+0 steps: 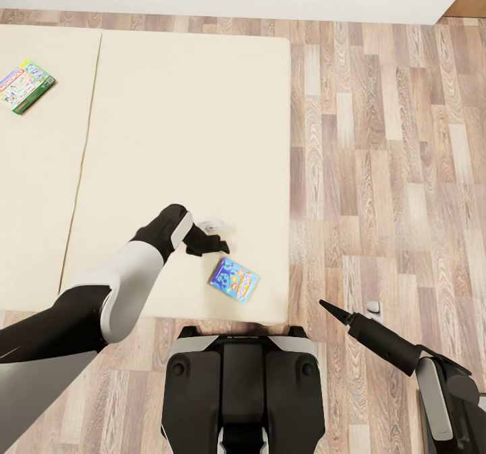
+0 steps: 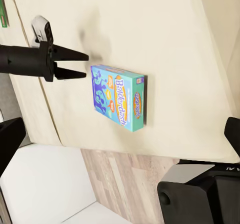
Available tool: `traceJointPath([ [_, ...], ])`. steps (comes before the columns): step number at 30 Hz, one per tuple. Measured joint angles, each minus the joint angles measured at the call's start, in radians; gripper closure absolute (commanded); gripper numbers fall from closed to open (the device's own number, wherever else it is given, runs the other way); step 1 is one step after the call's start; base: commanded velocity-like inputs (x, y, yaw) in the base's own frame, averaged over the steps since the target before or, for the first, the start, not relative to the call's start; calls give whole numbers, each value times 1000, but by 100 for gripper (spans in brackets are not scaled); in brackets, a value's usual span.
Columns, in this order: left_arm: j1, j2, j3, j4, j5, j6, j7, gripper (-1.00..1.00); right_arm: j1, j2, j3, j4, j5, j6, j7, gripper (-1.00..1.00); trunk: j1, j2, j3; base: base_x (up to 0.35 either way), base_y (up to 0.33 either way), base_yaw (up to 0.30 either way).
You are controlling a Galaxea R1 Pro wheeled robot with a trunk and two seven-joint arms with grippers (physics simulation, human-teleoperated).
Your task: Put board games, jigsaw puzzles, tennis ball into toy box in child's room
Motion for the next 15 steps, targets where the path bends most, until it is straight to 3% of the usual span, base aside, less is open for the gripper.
traceJointPath([
  [15, 15, -2, -1, 42, 2, -2, -2, -100, 0, -10, 1, 0, -1, 0, 0, -100, 0, -1, 0, 0, 0, 0],
])
